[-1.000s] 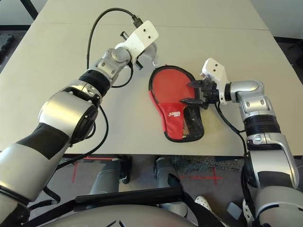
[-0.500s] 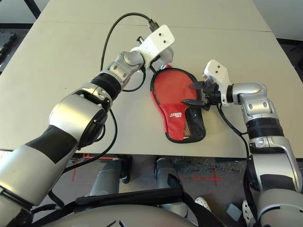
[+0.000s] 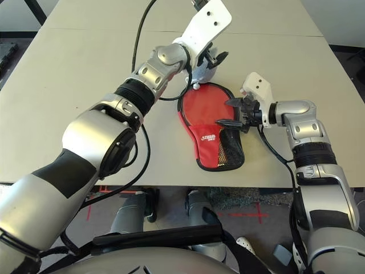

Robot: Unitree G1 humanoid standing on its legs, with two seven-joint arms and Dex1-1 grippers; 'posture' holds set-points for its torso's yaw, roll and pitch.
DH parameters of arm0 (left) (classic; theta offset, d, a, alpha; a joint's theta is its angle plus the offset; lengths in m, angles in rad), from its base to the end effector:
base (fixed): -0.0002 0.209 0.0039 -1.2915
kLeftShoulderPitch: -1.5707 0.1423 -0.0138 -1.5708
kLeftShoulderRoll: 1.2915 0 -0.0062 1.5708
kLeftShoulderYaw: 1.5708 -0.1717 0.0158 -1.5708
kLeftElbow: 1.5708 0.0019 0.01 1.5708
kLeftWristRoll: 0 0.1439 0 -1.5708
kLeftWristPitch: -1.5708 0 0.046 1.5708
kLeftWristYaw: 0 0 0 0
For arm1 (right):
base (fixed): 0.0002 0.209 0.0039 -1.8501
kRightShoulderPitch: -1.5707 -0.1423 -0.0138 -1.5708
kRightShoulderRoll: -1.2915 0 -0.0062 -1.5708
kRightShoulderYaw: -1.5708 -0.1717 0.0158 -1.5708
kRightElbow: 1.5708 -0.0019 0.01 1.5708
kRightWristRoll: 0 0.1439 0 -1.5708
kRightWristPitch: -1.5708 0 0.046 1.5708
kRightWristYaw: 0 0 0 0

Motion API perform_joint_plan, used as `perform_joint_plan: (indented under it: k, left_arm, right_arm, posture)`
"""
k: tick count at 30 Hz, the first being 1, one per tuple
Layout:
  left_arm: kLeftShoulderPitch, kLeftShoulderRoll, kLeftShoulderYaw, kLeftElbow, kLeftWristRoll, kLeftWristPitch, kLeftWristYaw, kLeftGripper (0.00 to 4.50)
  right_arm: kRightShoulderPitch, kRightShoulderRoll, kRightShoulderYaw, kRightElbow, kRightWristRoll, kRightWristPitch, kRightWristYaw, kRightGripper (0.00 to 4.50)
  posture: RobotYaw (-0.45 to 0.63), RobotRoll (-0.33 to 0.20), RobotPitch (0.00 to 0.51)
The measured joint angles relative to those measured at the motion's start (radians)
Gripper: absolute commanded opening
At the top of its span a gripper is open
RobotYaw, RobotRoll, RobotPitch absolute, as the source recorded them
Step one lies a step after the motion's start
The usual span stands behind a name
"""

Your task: Store the ping-pong paddle in its case and zip it.

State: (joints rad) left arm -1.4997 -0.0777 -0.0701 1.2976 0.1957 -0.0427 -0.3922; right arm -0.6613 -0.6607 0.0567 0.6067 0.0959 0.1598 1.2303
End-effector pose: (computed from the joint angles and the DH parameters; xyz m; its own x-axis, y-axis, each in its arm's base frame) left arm 0.3565 0.0107 0.2477 0.7147 -0.6970 -0.0574 0.6266 0.6017 0.4954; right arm 0.3076 -0.2755 0.1553 0.4966 0.7298 -0.4699 -0.8586 0.4926 -0.1423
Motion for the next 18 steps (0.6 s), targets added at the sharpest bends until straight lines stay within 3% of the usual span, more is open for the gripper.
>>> perform_joint_plan:
  k: [11, 18]
  left_arm:
    - [0.044, 0.128, -0.038, -0.033, 0.009, -0.003, -0.076, 4.45]
    - [0.098, 0.152, -0.068, -0.032, 0.033, 0.015, -0.059, 4.45]
  right_arm:
    - [-0.026, 0.012, 0.006, 0.042, -0.001, -0.02, -0.003, 4.5]
    - [-0.035, 0.014, 0.008, 0.063, -0.001, -0.034, -0.003, 4.5]
  posture:
    - [-0.07, 0.0, 0.22]
    - [-0.08, 0.0, 0.217]
